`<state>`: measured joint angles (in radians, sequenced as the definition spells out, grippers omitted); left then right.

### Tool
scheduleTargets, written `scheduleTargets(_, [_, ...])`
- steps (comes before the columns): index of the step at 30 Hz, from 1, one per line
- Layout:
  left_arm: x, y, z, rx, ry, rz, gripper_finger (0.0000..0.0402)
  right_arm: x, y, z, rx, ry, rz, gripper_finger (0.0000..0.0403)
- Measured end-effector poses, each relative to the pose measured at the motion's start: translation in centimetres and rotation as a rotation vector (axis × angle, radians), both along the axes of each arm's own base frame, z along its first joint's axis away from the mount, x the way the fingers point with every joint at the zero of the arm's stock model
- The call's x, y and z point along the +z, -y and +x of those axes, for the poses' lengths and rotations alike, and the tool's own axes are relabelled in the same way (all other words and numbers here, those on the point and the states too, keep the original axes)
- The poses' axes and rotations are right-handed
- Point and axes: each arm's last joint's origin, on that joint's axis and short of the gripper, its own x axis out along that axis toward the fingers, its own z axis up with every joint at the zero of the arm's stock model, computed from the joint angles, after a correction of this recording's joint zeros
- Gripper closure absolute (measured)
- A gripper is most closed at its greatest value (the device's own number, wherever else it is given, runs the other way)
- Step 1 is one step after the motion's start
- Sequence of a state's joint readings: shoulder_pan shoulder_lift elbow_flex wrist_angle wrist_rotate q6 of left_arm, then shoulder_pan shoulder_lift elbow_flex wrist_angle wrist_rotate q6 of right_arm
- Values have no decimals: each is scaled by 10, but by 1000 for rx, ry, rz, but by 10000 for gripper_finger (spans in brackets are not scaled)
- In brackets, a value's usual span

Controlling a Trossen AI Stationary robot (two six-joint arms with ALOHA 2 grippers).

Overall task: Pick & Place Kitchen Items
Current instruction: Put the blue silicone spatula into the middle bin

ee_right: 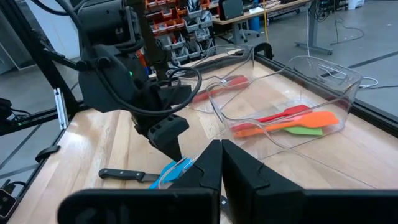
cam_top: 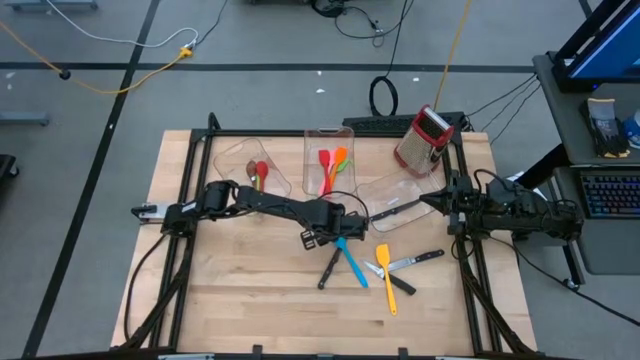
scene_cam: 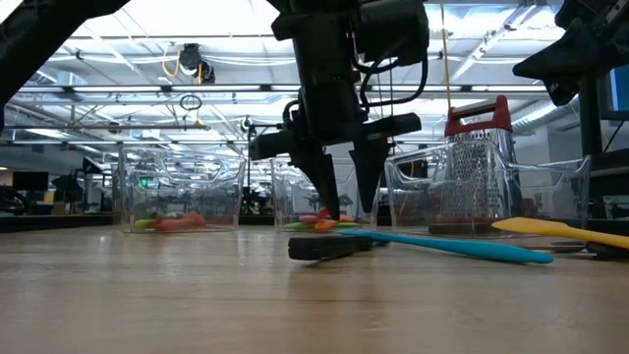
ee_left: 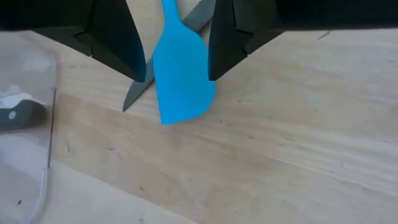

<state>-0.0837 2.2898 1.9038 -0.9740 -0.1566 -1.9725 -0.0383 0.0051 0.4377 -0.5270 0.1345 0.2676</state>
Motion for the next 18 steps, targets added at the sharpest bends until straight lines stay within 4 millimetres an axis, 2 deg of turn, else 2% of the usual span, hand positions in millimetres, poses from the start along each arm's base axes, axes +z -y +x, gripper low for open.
scheduleTargets(11, [0, 4, 0, 16, 12, -6, 132, 0, 0, 0, 0, 0, 0, 399])
scheduleTargets(18, [-2, 4, 1, 27, 26, 17, 111, 0, 0, 0, 0, 0, 0, 399])
